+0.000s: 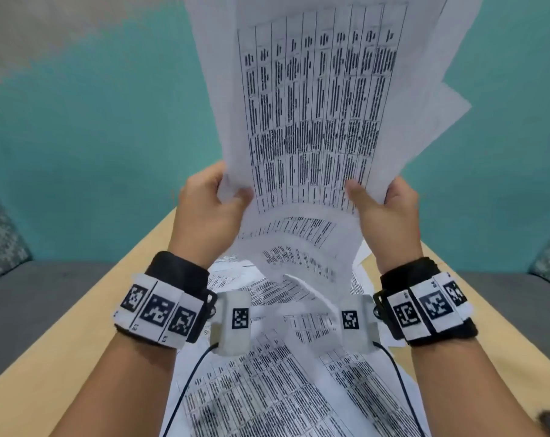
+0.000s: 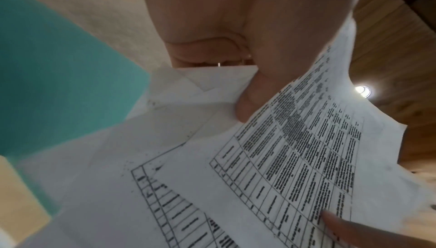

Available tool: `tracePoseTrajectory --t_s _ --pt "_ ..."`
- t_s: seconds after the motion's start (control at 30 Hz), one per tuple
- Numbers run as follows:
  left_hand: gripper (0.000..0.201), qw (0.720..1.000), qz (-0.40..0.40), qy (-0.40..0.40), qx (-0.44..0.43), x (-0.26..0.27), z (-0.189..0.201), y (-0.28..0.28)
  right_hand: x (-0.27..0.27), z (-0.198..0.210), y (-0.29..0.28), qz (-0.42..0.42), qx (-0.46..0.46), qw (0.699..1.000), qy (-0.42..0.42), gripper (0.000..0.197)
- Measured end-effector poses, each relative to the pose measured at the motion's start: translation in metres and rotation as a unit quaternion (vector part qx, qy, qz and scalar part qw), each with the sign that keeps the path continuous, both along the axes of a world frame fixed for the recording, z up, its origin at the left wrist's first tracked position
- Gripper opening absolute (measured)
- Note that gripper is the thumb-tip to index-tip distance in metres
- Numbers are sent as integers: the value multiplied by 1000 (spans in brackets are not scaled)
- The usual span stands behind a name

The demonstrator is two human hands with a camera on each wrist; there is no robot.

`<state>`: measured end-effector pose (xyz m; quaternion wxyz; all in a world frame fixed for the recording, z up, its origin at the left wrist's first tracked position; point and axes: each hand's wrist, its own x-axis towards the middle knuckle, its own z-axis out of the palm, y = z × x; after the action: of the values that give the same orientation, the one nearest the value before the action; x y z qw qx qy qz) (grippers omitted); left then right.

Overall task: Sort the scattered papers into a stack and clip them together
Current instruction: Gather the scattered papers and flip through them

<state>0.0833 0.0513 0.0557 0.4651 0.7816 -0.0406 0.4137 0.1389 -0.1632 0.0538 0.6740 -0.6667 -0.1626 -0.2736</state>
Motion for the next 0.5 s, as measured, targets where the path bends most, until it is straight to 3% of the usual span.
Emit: tracePoseTrajectory --t_s 0.03,0.13,0.17,0.27,0.3,0.43,0.5 --pt "11 1000 -5 23 -5 3 -3 0 2 -3 0 8 -7 1000 17 51" --pt "14 998 0 66 4 7 -8 -5 4 -5 -2 11 -19 999 37 13" --pt "14 998 9 59 15 6 -7 -7 4 -4 -4 1 -18 1000 24 15" --pt "10 998 37 -17 57 -4 6 -11 0 5 -6 -12 5 1000 -21 60" --pt "10 996 41 -41 72 -9 11 -11 0 8 -6 -7 6 1000 -30 65" --pt "8 990 59 -39 124 -24 25 -5 -2 10 -6 25 -7 1000 -14 42" --pt "8 987 77 14 142 -22 22 3 2 4 -7 41 -36 998 28 10"
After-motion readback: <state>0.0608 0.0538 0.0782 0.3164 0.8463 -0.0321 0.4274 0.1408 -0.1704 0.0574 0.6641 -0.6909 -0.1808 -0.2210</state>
